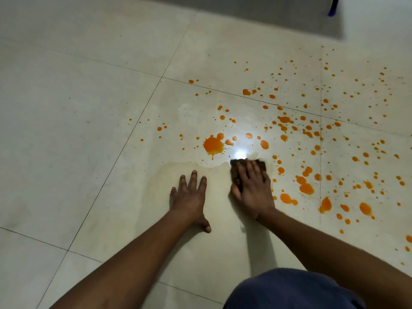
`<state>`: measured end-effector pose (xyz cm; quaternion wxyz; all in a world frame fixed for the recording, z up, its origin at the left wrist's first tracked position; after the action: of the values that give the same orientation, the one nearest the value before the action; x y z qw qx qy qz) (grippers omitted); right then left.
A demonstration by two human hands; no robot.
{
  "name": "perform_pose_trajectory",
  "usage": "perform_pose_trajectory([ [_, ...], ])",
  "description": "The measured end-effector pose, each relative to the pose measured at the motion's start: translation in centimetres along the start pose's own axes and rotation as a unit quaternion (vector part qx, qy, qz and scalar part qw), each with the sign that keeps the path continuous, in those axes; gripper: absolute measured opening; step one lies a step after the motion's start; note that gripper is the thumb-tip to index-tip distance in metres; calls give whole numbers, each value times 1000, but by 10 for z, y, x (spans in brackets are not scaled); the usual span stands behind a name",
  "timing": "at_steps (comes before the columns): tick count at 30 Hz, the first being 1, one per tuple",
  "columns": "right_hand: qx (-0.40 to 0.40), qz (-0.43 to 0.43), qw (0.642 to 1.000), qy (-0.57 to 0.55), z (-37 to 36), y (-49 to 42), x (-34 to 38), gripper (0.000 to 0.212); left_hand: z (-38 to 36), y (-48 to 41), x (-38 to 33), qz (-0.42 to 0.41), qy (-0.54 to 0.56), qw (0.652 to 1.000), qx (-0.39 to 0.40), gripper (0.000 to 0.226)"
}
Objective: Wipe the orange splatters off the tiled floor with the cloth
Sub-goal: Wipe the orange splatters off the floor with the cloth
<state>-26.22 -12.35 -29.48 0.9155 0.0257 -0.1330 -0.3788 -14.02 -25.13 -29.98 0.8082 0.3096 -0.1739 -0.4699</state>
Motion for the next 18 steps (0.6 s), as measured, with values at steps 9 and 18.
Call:
perform_pose_trajectory([
  [9,-14,27,1000,2,0,-55,20,70,54,-22,23,-70,-66,995,-20,136],
  [18,17,31,999,10,21,-108,-7,74,110,-65,50,-137,-171,972,-82,138],
])
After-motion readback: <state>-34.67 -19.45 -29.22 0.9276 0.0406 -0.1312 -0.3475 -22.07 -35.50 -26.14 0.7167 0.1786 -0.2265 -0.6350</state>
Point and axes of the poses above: each hand's wrist, its own y-axis away from the middle knuckle, its own z-axis out of the back of the hand, x = y × z, the point moved 10 cm from there along -y, towards the middle knuckle, and after that the axes turned 9 degrees about z, right-handed, at the moved point
